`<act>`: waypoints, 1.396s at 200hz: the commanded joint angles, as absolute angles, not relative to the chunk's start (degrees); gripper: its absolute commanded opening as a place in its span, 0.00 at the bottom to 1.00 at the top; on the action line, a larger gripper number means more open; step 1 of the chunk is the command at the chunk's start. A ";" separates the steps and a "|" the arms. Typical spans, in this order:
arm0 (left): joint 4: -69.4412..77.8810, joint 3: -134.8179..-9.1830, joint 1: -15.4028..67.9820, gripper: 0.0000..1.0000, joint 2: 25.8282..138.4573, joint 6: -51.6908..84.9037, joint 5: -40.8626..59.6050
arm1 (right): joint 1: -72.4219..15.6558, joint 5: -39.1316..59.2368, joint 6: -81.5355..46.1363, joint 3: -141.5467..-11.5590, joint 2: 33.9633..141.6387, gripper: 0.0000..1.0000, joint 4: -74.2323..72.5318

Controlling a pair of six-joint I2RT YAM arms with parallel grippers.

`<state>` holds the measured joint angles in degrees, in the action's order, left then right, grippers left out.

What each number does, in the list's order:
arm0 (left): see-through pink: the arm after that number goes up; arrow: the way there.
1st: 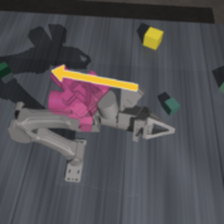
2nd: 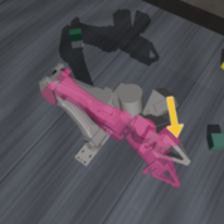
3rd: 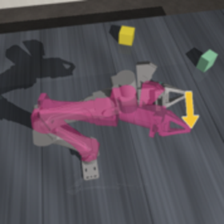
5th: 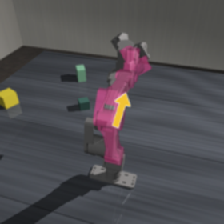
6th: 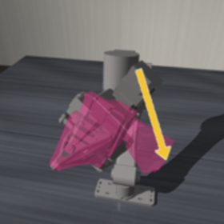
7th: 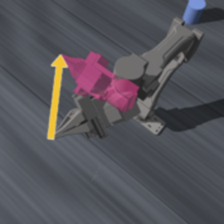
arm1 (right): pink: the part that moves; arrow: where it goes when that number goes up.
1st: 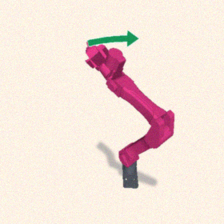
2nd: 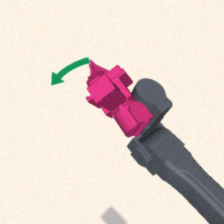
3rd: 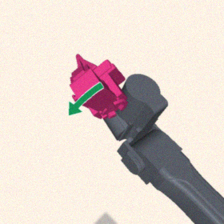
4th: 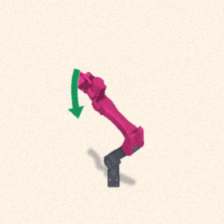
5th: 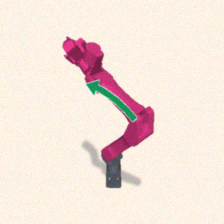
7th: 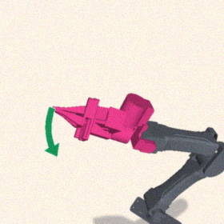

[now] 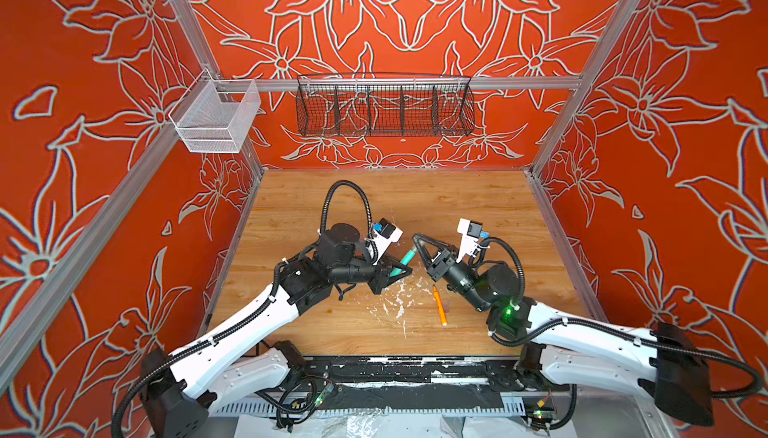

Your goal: Insert the pens into the pen caps

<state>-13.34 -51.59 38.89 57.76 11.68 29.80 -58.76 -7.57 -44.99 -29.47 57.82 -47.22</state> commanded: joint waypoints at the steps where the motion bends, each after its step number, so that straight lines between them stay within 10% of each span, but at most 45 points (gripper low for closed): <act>1: 6.61 -52.27 31.55 0.00 57.48 21.48 12.10 | -64.20 11.95 -42.60 -25.30 59.41 0.00 -41.14; 143: -0.24 -52.16 30.85 0.00 57.52 23.39 -11.49 | -68.59 5.06 -44.47 -30.54 67.29 0.00 -38.38; 205: -18.08 -44.63 31.29 0.00 58.35 44.28 -13.09 | -62.55 -29.88 -40.44 -40.51 54.79 0.94 -13.14; 279: -22.71 -34.95 31.99 0.00 58.00 47.41 -17.56 | -58.18 -53.29 -52.78 -34.70 61.87 0.97 -22.24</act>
